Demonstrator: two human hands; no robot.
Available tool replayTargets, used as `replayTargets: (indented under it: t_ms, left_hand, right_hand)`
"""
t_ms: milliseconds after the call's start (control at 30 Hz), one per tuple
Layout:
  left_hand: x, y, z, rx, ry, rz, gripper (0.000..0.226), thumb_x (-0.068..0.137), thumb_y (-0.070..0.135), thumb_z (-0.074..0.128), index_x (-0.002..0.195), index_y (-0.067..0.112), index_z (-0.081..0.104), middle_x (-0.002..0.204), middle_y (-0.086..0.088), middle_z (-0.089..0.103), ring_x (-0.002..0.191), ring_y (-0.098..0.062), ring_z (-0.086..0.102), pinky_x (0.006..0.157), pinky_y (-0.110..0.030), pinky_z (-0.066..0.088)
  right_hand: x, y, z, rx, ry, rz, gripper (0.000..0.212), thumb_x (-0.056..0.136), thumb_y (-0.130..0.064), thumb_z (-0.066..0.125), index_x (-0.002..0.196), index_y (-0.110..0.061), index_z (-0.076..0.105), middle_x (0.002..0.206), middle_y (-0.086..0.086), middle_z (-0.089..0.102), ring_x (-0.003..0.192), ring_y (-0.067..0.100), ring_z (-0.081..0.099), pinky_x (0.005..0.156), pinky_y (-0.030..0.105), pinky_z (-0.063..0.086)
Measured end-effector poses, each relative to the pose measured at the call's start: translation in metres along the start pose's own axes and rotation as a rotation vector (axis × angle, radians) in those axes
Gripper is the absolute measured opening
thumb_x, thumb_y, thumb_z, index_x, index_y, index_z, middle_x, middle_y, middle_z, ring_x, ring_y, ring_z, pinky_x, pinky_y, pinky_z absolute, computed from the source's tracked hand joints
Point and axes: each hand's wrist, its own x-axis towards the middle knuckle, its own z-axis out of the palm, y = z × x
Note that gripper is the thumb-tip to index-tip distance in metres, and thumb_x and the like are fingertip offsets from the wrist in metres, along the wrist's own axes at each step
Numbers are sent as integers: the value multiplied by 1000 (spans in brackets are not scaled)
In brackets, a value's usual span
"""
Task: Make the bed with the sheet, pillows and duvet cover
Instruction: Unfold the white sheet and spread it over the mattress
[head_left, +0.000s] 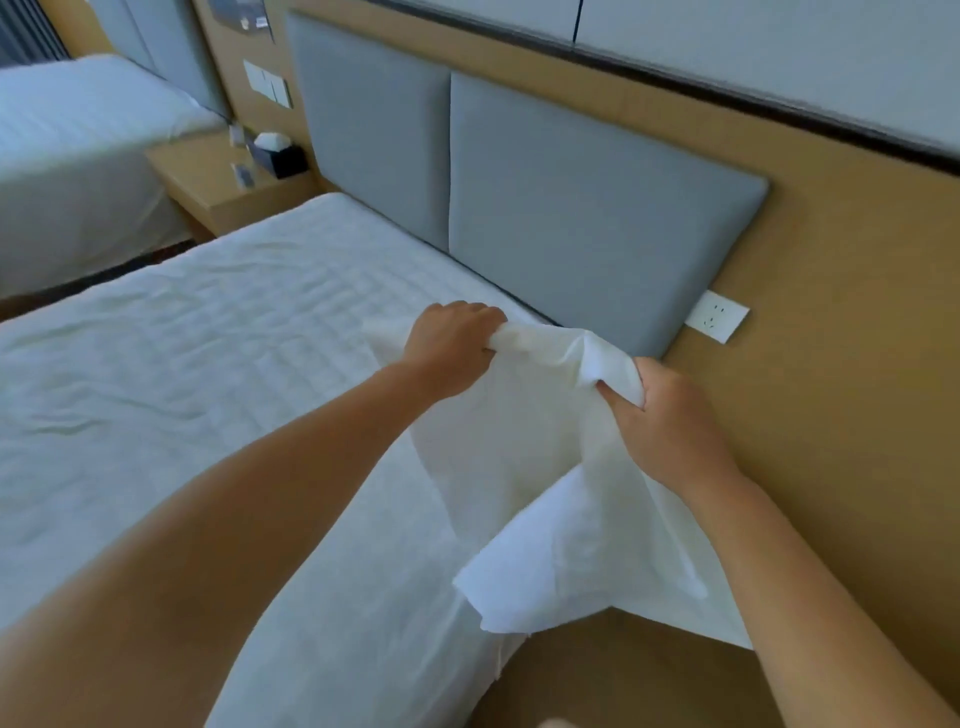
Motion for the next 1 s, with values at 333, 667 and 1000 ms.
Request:
replayTargets:
  t_ms: [333, 667, 1000]
  left_hand:
    - [219, -88, -29, 48, 252, -80, 27, 86, 12, 51, 109, 22, 63, 106, 0, 66, 102, -27, 53, 83, -35, 29]
    - [238, -240, -19, 174, 266, -348, 32, 89, 8, 57, 119, 18, 61, 124, -1, 60, 124, -27, 42, 110, -50, 10]
    - [-12, -319, 236, -459, -25, -1600, 55, 92, 17, 52, 142, 10, 32, 140, -18, 42, 123, -36, 46, 98, -39, 40]
  right_hand:
    - [227, -20, 1, -524, 42, -266, 24, 95, -29, 50, 97, -5, 50, 84, 17, 63, 79, 40, 58, 59, 33, 30]
    - [333, -76, 142, -617, -201, -596, 34, 94, -8, 43, 127, -9, 42, 105, 7, 62, 94, 27, 64, 66, 30, 41]
    - [188, -3, 445, -120, -1242, -338, 57, 96, -30, 46, 146, -13, 23, 146, 12, 31, 133, 29, 32, 107, 36, 29]
